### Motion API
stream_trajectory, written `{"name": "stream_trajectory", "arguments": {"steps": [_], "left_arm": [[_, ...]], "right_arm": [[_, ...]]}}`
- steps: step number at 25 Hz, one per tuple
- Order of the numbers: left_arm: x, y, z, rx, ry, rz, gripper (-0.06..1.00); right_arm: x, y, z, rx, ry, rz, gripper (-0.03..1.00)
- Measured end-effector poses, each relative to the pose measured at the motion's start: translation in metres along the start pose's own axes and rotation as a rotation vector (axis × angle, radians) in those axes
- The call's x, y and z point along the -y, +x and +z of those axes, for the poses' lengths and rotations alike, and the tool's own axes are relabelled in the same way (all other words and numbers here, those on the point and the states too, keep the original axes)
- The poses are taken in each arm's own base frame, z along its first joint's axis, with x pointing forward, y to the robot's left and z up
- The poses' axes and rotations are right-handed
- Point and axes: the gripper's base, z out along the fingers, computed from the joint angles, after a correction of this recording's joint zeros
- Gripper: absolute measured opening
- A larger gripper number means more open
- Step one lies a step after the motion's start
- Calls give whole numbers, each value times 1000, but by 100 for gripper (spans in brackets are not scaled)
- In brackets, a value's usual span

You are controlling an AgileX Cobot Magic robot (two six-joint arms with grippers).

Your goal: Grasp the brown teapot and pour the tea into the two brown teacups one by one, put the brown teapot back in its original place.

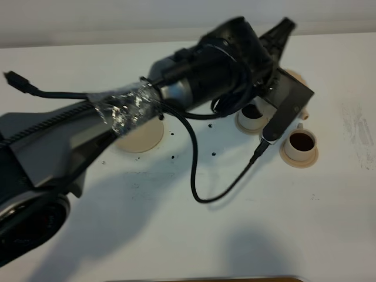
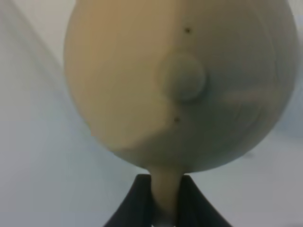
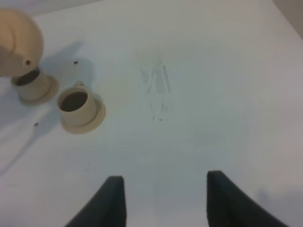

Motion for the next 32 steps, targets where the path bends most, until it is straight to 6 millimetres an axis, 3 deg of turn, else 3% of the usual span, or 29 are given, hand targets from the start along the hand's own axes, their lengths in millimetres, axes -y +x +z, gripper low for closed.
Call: {"name": "stream_trajectory", "arguments": {"steps": [8, 15, 32], "left_arm": [[22, 5, -7, 38, 298, -487, 8], [29, 7, -9, -54, 387, -872, 8], [51, 0, 11, -151, 562, -962, 8]], "right_arm": [[0, 0, 0, 0, 0, 0, 41], [0, 0, 0, 0, 0, 0, 41], [0, 0, 0, 0, 0, 0, 41]]}}
